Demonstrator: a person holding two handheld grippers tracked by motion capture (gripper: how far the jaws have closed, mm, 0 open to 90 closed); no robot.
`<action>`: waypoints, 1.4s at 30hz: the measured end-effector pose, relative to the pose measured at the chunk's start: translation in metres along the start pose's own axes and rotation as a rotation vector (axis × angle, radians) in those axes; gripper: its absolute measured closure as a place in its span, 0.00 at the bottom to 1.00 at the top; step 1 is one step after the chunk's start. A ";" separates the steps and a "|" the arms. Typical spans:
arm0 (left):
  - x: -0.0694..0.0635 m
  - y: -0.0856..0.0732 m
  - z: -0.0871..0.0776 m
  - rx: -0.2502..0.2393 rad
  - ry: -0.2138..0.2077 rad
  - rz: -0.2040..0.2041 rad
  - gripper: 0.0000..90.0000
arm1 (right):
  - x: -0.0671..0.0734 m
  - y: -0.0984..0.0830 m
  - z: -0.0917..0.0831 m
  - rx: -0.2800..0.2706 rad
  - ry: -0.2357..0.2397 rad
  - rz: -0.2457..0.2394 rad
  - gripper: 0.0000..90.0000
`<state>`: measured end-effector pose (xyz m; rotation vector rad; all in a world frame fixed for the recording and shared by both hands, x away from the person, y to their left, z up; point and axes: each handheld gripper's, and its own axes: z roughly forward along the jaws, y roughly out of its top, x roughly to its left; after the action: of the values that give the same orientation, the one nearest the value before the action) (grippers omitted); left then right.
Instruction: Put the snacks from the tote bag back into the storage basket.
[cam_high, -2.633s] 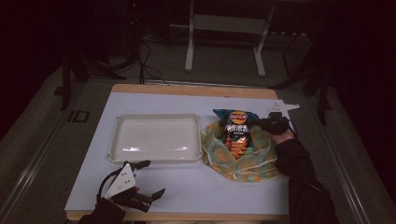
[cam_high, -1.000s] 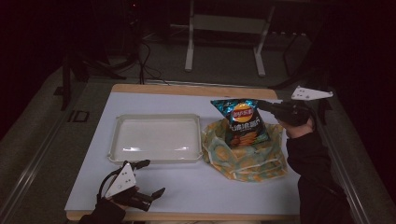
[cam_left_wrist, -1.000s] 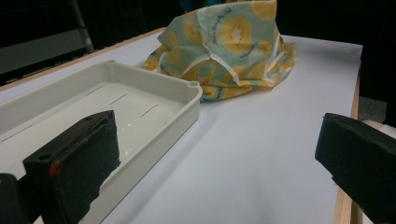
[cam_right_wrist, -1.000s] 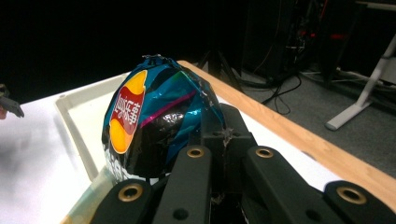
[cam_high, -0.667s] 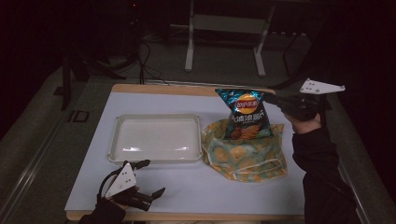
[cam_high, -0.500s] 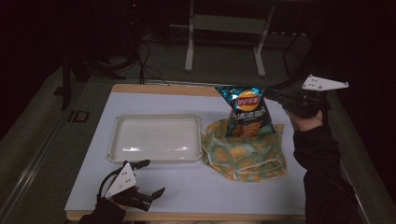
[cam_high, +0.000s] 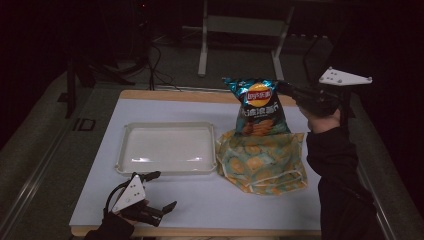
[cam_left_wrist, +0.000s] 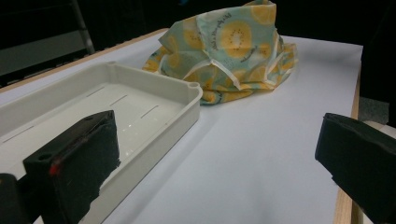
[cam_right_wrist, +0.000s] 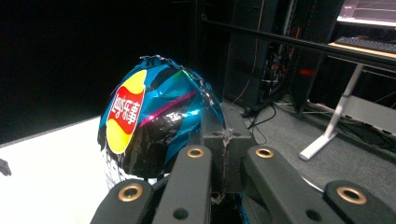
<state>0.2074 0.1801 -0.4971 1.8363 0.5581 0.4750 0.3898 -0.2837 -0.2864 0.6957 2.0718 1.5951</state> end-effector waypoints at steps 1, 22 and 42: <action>0.000 0.000 0.000 0.000 0.000 0.000 0.00 | 0.002 0.001 0.001 -0.003 -0.002 0.004 1.00; -0.001 0.000 -0.001 -0.003 -0.005 0.006 0.00 | 0.049 0.025 0.050 -0.019 0.026 -0.021 1.00; 0.000 0.001 -0.003 -0.016 0.016 0.008 0.00 | 0.099 0.026 0.105 -0.056 0.053 0.006 1.00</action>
<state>0.2055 0.1818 -0.4953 1.8215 0.5564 0.4982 0.3801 -0.1380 -0.2906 0.6472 2.0555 1.6856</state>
